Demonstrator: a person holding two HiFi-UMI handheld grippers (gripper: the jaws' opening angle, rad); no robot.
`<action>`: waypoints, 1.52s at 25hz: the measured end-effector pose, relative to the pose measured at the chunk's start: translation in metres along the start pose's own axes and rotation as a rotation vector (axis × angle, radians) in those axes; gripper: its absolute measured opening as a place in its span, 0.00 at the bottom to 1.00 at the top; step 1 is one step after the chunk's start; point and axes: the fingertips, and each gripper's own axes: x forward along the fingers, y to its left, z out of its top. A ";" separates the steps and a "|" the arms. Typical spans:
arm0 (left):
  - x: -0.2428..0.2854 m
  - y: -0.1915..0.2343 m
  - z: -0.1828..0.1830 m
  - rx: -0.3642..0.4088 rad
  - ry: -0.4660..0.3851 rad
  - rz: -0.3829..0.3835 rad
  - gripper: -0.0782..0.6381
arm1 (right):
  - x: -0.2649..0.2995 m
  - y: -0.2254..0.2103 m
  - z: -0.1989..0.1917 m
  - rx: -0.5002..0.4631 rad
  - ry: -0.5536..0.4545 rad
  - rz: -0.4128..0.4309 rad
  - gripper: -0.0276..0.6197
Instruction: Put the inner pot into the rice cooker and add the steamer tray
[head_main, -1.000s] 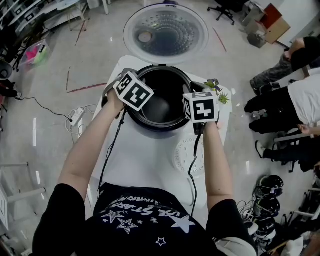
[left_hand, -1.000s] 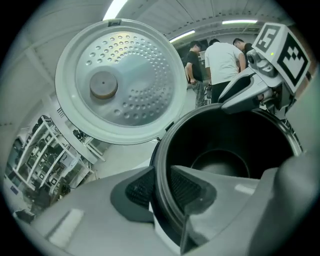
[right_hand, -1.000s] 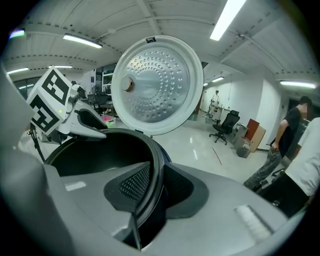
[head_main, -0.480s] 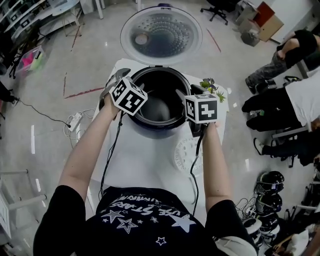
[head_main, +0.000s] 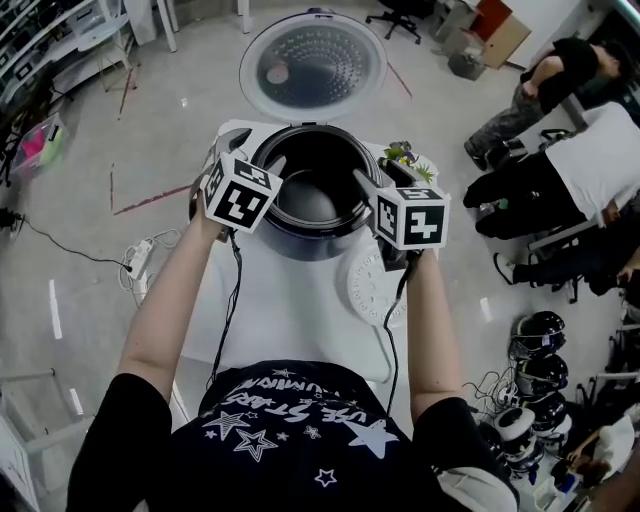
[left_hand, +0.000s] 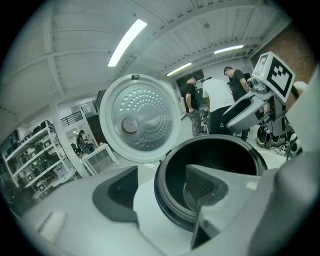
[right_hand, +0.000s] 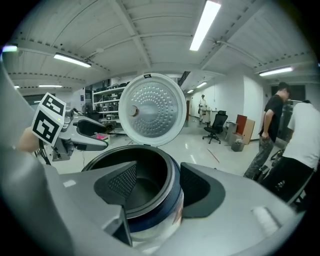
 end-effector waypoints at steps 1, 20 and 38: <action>-0.008 -0.001 0.002 -0.013 -0.022 -0.007 0.54 | -0.007 0.003 0.000 0.005 -0.009 -0.012 0.49; -0.076 -0.099 0.002 -0.041 -0.188 -0.351 0.36 | -0.120 0.008 -0.066 0.206 -0.026 -0.284 0.49; -0.062 -0.247 -0.049 -0.056 -0.003 -0.623 0.12 | -0.169 -0.055 -0.207 0.392 0.135 -0.446 0.49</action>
